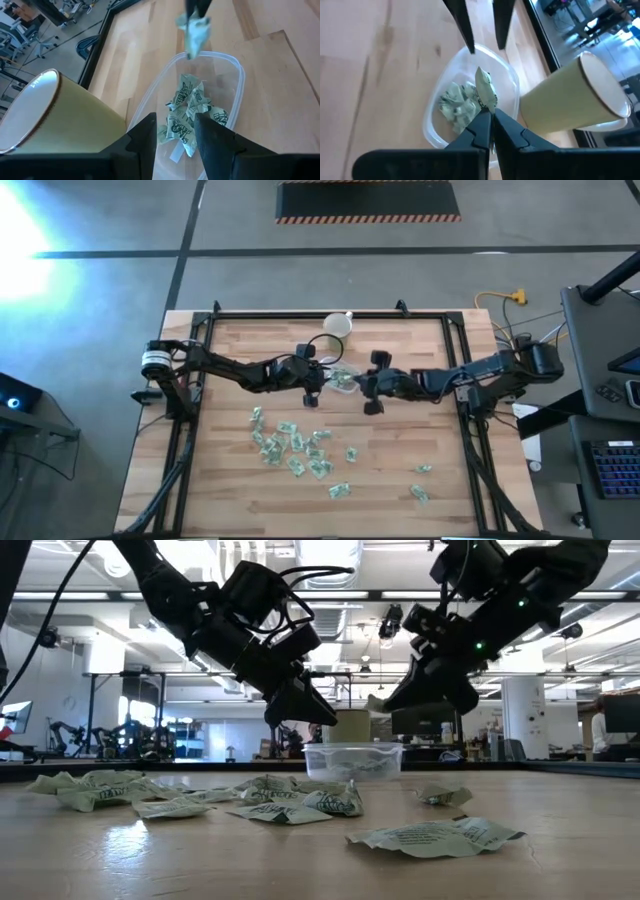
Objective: Pick and place items into bin
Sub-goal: Put the green stevia packet into the transparent bin
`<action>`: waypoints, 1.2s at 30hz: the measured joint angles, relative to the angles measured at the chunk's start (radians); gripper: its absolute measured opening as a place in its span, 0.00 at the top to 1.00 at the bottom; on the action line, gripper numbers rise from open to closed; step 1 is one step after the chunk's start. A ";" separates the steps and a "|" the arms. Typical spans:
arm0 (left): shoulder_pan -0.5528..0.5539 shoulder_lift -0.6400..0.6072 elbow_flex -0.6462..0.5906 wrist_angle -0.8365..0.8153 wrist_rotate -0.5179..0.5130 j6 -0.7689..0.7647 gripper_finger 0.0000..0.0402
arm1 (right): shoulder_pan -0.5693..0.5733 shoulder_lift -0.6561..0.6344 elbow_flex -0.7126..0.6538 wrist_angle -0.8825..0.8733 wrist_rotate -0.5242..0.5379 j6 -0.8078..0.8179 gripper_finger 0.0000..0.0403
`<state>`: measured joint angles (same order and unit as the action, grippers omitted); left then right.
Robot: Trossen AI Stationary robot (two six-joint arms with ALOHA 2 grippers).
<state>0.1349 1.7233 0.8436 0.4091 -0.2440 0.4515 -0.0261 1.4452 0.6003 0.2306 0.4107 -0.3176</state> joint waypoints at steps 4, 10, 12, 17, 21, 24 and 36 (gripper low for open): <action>0.000 0.000 0.000 0.000 0.000 0.000 0.71 | -0.025 0.025 0.000 0.049 -0.024 -0.005 0.98; 0.000 0.000 0.000 0.000 0.000 -0.001 0.71 | -0.054 0.045 0.000 0.098 -0.076 -0.021 0.93; 0.000 0.000 0.000 0.000 0.000 -0.001 0.71 | -0.059 0.044 0.000 0.098 -0.076 -0.020 0.90; -0.001 -0.001 0.000 0.000 0.000 -0.001 0.71 | -0.062 0.038 0.000 0.098 -0.076 -0.031 0.83; -0.008 -0.014 0.000 -0.017 0.000 -0.001 0.71 | -0.062 0.038 0.000 0.098 -0.072 -0.039 0.79; -0.019 -0.056 0.000 -0.099 0.000 -0.001 0.71 | -0.062 0.036 0.000 0.097 -0.071 -0.059 0.78; -0.086 -0.345 0.000 -0.800 0.002 -0.267 0.71 | -0.062 0.036 0.000 0.095 -0.071 -0.087 0.82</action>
<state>0.0490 1.3780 0.8433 -0.3907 -0.2424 0.1847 -0.0879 1.4811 0.6006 0.3260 0.3401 -0.4049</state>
